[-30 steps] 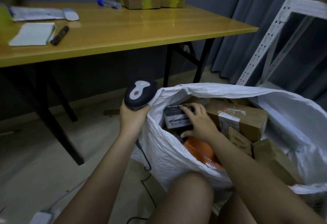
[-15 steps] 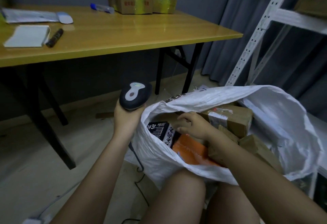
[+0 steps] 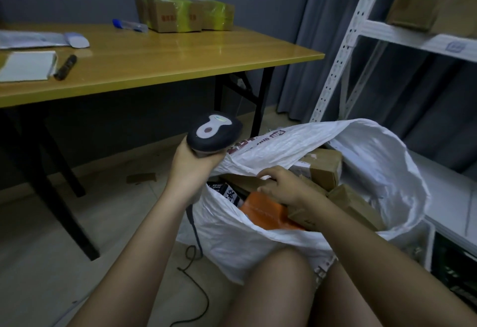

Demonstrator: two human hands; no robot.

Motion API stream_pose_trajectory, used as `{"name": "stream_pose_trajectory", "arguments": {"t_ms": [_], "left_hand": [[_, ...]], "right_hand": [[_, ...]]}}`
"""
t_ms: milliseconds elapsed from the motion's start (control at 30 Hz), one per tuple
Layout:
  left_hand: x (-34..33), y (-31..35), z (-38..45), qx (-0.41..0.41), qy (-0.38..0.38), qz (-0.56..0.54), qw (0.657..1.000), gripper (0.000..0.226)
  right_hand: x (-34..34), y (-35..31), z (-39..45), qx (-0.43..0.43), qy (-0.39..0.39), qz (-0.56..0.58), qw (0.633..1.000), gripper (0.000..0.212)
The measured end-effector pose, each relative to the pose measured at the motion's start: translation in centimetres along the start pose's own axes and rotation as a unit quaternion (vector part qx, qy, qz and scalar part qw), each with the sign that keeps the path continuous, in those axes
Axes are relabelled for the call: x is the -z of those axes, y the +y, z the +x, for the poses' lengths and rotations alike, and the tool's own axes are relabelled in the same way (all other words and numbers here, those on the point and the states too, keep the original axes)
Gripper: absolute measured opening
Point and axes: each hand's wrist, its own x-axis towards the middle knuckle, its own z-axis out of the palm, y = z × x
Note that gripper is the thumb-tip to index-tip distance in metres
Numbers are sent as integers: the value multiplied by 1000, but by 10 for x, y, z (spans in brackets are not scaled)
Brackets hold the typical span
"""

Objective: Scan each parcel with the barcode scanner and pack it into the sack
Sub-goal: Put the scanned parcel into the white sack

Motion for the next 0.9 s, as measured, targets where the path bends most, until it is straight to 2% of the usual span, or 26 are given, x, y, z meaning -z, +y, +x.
{"name": "stream_pose_trajectory", "arguments": {"t_ms": [167, 267, 367, 500, 700, 800, 900], "left_hand": [[-19, 15, -15, 8, -118, 41, 992, 35], [-40, 18, -25, 16, -164, 16, 986, 28], [-64, 21, -38, 17, -199, -3, 980, 18], [-95, 23, -53, 2, -250, -26, 968, 31], [-152, 31, -80, -8, -334, -38, 942, 33], [-183, 34, -94, -14, -378, -41, 925, 13], [-216, 35, -109, -18, -412, -22, 911, 11]], "right_hand": [[21, 11, -27, -34, 25, 25, 999, 41], [34, 20, -49, -28, 57, 13, 998, 32], [47, 30, -74, -49, 75, 7, 996, 32], [61, 47, -112, -91, 112, -4, 990, 32], [79, 89, -172, -164, 155, -47, 973, 30], [87, 108, -202, -201, 161, -60, 964, 29], [95, 131, -230, -237, 178, -63, 953, 29]]}}
